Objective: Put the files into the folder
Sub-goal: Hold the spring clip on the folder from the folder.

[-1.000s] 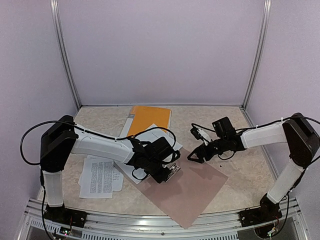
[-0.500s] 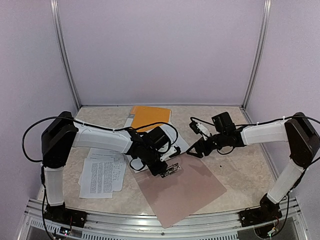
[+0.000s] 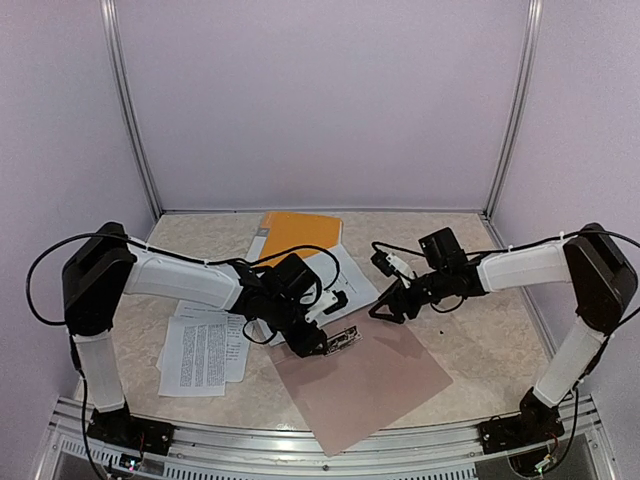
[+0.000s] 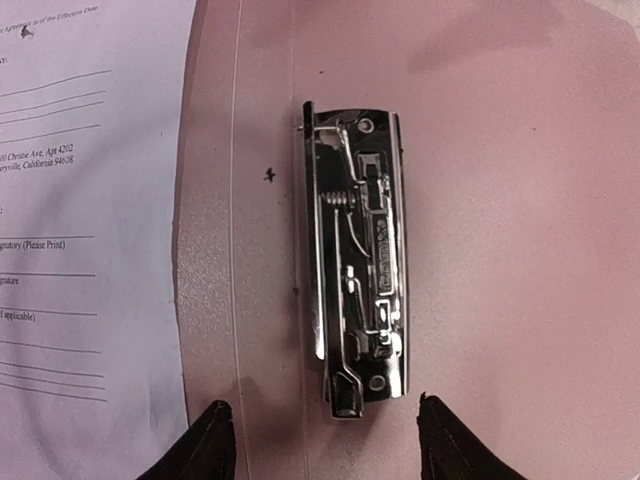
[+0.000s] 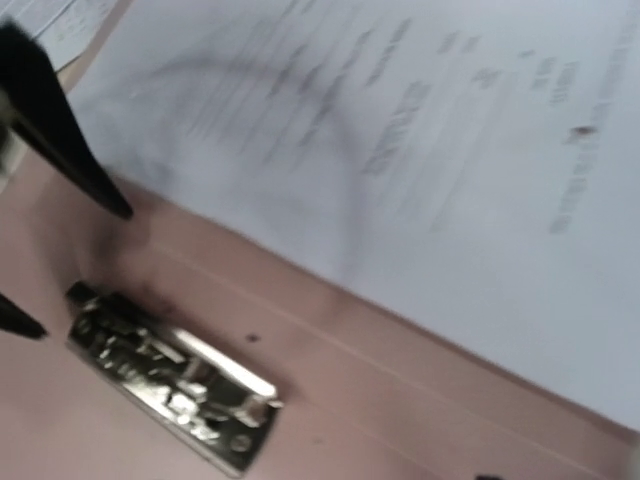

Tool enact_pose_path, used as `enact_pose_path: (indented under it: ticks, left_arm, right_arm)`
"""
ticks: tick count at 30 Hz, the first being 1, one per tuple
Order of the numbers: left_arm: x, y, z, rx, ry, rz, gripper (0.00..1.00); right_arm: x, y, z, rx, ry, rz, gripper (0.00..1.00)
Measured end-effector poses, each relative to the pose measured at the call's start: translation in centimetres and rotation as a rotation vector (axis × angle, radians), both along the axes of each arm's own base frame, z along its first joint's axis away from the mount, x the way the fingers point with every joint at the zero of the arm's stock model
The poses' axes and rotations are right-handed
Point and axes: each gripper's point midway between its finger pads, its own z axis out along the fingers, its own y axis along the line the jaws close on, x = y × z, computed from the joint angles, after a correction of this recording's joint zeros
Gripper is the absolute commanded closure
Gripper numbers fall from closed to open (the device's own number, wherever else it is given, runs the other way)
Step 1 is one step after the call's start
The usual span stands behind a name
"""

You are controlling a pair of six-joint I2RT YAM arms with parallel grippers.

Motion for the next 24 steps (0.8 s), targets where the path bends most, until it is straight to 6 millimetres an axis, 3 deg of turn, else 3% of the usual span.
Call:
enact_pose_path:
  ticks: [10, 17, 24]
  left_arm:
    - [-2.8, 1.3, 5.2, -0.210, 0.040, 0.059, 0.34]
    - [-3.5, 2.1, 4.9, -0.231, 0.075, 0.106, 0.35]
    - [-3.6, 2.3, 4.5, -0.236, 0.091, 0.138, 0.35]
  right_arm:
    - [-1.5, 3.9, -3.4, -0.065, 0.032, 0.168, 0.28]
    - [-3.0, 5.9, -4.8, -0.139, 0.022, 0.266, 0.33]
    - [-3.5, 6.5, -5.5, -0.197, -0.011, 0.299, 0.51]
